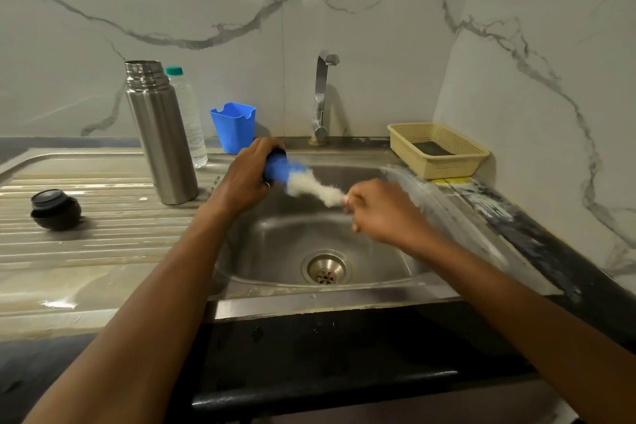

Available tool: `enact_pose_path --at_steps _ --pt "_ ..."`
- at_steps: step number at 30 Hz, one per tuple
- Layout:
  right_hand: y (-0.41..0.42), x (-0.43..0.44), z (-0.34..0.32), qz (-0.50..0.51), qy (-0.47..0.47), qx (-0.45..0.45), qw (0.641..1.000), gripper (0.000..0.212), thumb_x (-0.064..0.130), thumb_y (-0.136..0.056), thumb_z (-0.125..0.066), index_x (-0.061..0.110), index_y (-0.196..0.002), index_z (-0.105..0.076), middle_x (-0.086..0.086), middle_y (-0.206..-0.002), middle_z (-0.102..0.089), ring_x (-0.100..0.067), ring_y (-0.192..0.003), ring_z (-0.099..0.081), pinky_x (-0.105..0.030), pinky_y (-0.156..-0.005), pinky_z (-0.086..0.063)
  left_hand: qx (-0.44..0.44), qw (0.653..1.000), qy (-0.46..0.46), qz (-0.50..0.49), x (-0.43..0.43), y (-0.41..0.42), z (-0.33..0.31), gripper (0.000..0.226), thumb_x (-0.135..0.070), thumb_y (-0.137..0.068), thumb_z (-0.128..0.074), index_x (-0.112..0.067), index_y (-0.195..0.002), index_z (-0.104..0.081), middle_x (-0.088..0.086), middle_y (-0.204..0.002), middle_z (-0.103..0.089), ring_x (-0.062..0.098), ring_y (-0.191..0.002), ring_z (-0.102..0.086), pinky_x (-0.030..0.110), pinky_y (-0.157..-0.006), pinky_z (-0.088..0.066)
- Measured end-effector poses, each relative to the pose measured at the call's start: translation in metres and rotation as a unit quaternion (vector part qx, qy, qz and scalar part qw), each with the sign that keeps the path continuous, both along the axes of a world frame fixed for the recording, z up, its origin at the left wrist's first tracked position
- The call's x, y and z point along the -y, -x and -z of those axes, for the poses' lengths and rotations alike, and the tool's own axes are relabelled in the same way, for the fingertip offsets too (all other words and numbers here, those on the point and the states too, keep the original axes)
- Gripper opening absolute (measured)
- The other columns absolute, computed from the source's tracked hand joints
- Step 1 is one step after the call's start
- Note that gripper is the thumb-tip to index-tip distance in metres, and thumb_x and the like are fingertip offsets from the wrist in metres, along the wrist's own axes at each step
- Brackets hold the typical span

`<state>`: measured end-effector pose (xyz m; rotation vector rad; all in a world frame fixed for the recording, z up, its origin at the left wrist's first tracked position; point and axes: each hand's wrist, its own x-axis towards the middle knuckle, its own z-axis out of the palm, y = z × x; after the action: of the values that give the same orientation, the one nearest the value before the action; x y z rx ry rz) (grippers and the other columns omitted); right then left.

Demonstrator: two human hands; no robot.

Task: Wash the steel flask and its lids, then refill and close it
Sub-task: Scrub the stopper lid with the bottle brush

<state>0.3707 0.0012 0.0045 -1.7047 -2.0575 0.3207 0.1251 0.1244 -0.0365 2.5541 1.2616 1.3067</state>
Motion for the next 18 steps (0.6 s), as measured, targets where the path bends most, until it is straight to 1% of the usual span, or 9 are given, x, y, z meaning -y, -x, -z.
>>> enact_pose_path --at_steps 1,2,3,7,9,11,14,16,18 --pt "-0.001 -0.001 -0.006 0.001 0.132 -0.167 0.977 0.026 0.021 -0.104 -0.049 0.008 -0.101 -0.070 -0.006 -0.077 -0.073 -0.012 -0.056 -0.052 -0.025 -0.047 -0.039 0.002 1.000 0.003 -0.001 0.000 0.000 -0.001 0.058 0.014 -0.068 -0.068 -0.011 -0.118 -0.055 0.005 -0.111 -0.060 0.022 -0.099 -0.059 0.036 -0.082 -0.052" --pt "-0.004 -0.002 -0.009 0.004 0.199 -0.249 0.948 0.029 0.025 -0.105 -0.048 0.008 -0.099 -0.070 -0.005 -0.077 -0.075 -0.010 -0.055 -0.049 -0.022 -0.046 -0.035 0.006 1.000 0.006 -0.004 0.000 -0.001 -0.001 0.058 0.014 -0.067 -0.069 -0.012 -0.117 -0.055 0.004 -0.111 -0.060 0.021 -0.099 -0.059 0.036 -0.082 -0.053" --pt "-0.006 -0.003 -0.012 -0.001 0.206 -0.249 0.946 0.031 0.029 -0.106 -0.048 0.009 -0.097 -0.070 -0.004 -0.078 -0.077 -0.010 -0.056 -0.048 -0.021 -0.047 -0.034 0.009 1.000 0.007 -0.007 0.000 -0.001 -0.001 0.059 0.014 -0.067 -0.069 -0.013 -0.117 -0.055 0.003 -0.111 -0.060 0.020 -0.099 -0.059 0.037 -0.082 -0.053" --pt "-0.005 0.005 -0.010 -0.015 0.017 0.005 1.000 0.022 0.033 -0.096 -0.065 0.011 -0.092 -0.067 -0.004 -0.087 -0.070 -0.016 -0.075 -0.060 -0.032 -0.066 -0.047 0.008 1.000 0.016 -0.007 0.000 0.000 0.000 0.059 0.012 -0.069 -0.072 -0.015 -0.118 -0.053 0.001 -0.112 -0.059 0.018 -0.099 -0.059 0.037 -0.083 -0.054" --pt "-0.002 0.008 -0.003 -0.013 -0.148 0.131 0.980 0.012 0.017 -0.092 -0.069 0.009 -0.099 -0.062 -0.007 -0.095 -0.062 -0.023 -0.083 -0.061 -0.035 -0.066 -0.046 0.007 1.000 0.026 -0.010 0.001 -0.001 0.000 0.058 0.010 -0.071 -0.074 -0.015 -0.119 -0.053 0.000 -0.113 -0.058 0.017 -0.099 -0.058 0.030 -0.082 -0.052" --pt "0.001 0.012 0.001 -0.003 -0.278 0.223 0.934 0.020 0.004 -0.084 -0.074 0.005 -0.102 -0.065 -0.013 -0.091 -0.062 -0.026 -0.074 -0.062 -0.032 -0.058 -0.037 0.014 0.999 0.031 -0.016 0.002 -0.002 -0.001 0.058 0.010 -0.072 -0.074 -0.013 -0.121 -0.053 0.000 -0.115 -0.057 0.016 -0.099 -0.057 0.019 -0.080 -0.046" --pt "0.000 0.011 0.000 -0.002 -0.345 0.239 0.908 0.021 0.005 -0.078 -0.079 0.005 -0.096 -0.069 -0.013 -0.080 -0.066 -0.024 -0.063 -0.062 -0.028 -0.056 -0.034 0.016 0.999 0.030 -0.015 0.002 0.000 0.000 0.060 0.009 -0.072 -0.074 -0.013 -0.124 -0.052 0.003 -0.117 -0.057 0.018 -0.101 -0.057 0.023 -0.081 -0.046" --pt "0.003 0.008 -0.004 0.000 -0.289 0.179 0.940 0.009 0.011 -0.089 -0.071 0.008 -0.097 -0.069 -0.008 -0.081 -0.070 -0.021 -0.068 -0.063 -0.029 -0.059 -0.041 0.007 1.000 0.027 -0.012 0.001 0.001 0.001 0.061 0.008 -0.073 -0.074 -0.016 -0.124 -0.050 0.003 -0.117 -0.057 0.021 -0.101 -0.058 0.031 -0.083 -0.049" --pt "0.005 0.002 -0.007 0.026 -0.139 0.064 0.988 0.017 0.021 -0.097 -0.063 0.010 -0.089 -0.072 -0.006 -0.077 -0.072 -0.022 -0.071 -0.067 -0.035 -0.065 -0.054 0.005 1.000 0.023 -0.010 0.001 0.002 0.001 0.062 0.008 -0.072 -0.073 -0.018 -0.123 -0.050 0.002 -0.115 -0.057 0.021 -0.100 -0.058 0.033 -0.083 -0.051"
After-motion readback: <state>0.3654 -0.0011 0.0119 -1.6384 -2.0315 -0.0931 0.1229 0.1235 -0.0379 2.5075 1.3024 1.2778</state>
